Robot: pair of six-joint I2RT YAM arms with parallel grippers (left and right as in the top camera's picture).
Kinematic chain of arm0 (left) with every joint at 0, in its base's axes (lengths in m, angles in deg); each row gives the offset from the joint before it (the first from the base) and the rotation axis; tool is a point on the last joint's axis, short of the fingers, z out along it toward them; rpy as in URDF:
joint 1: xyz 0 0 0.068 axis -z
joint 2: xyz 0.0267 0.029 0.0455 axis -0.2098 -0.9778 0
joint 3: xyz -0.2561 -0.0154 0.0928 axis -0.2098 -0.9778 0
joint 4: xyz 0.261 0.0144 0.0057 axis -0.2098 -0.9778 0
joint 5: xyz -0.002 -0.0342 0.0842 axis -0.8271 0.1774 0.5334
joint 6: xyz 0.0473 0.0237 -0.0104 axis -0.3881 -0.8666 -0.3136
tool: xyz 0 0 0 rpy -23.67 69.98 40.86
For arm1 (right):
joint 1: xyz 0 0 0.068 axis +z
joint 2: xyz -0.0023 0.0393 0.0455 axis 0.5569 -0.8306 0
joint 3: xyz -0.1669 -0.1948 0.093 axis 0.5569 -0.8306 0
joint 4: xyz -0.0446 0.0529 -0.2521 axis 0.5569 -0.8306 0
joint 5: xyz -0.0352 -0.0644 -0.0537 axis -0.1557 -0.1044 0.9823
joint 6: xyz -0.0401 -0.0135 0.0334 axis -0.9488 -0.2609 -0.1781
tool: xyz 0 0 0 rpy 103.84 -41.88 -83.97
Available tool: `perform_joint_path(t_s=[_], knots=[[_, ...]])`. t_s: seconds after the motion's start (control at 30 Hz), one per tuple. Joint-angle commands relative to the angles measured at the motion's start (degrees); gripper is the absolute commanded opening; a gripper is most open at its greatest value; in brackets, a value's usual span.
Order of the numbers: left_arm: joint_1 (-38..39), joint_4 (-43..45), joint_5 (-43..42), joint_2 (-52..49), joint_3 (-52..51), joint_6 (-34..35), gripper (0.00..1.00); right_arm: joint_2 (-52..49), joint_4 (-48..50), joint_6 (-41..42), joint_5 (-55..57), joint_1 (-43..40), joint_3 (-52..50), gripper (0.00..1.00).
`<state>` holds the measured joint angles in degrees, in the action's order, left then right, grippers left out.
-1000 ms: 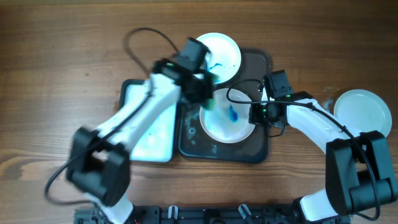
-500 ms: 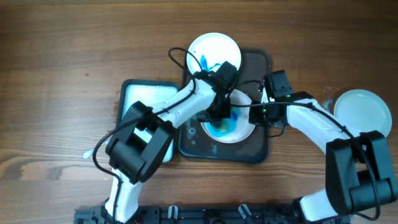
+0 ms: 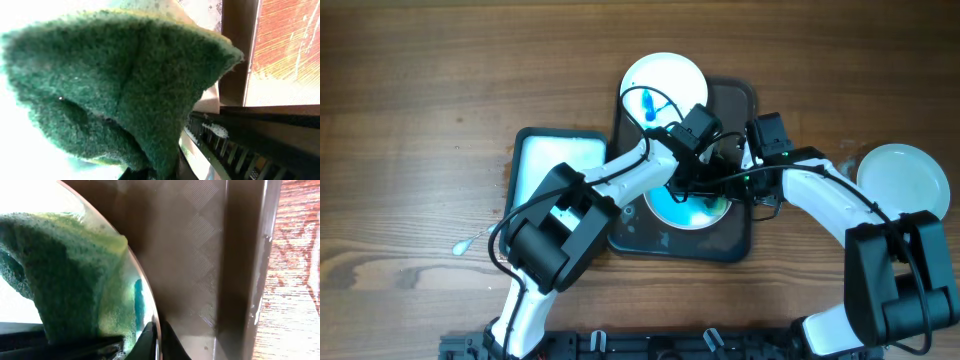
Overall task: Clean dirty plates on tray and stack at the side
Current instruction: 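Scrub the center plate with the sponge while right gripper holds its rim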
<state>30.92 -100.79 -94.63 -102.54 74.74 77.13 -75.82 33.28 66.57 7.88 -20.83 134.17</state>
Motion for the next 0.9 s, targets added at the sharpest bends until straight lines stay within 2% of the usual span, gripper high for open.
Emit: perform_joint_path(t_s=[0.0, 0.1, 0.17, 0.23, 0.33, 0.37, 0.43, 0.53, 0.67, 0.7, 0.8, 0.87], knots=[[-2.05, -8.17, 10.80, -2.54, -1.01, -0.22, 0.04, -2.34, -0.72, -0.07, 2.27, 0.28, -1.44, 0.04], [-6.84, -17.59, 25.99, -0.92, -0.98, -1.57, 0.04, -2.34, -0.72, -0.09, 2.29, 0.28, -1.44, 0.04], [-8.79, -19.47, 29.66, 0.74, -0.98, -2.99, 0.04, -2.36, -0.68, -0.07, 2.29, 0.28, -1.44, 0.04], [-9.73, -18.78, 29.20, 1.66, -0.98, -3.78, 0.04, -2.36, -0.68, -0.09, 2.32, 0.28, -1.44, 0.04], [-8.41, -14.10, 18.27, 1.42, -1.01, -3.98, 0.04, -2.34, -0.68, -0.07, 2.32, 0.28, -1.44, 0.04], [-6.97, -9.88, 10.25, 1.40, -1.18, -3.96, 0.04, -2.34, -0.68, -0.09, 2.29, 0.28, -1.44, 0.04], [-4.11, -3.85, 0.26, 1.09, -1.22, -3.30, 0.04, -2.36, -0.70, -0.09, 2.32, 0.28, -1.44, 0.04], [0.37, 0.15, -2.49, 0.13, -1.22, 1.29, 0.04, -2.36, -0.72, -0.09, 2.29, 0.28, -1.44, 0.04], [1.14, -0.52, -2.67, 0.00, -1.22, 1.18, 0.04, -2.34, -1.14, -0.07, 2.29, 0.28, -1.44, 0.04], [0.37, -1.44, -2.32, 0.00, -1.22, 0.70, 0.04, -2.34, -1.36, -0.09, 2.29, 0.28, -1.44, 0.04], [-3.32, -9.25, 6.93, 0.02, -1.22, -0.83, 0.04, -2.36, -1.73, -0.07, 2.29, 0.28, -1.44, 0.04], [-5.35, -15.10, 18.18, 0.02, -1.22, -2.67, 0.04, -2.34, -1.70, -0.09, 2.29, 0.28, -1.44, 0.04]])
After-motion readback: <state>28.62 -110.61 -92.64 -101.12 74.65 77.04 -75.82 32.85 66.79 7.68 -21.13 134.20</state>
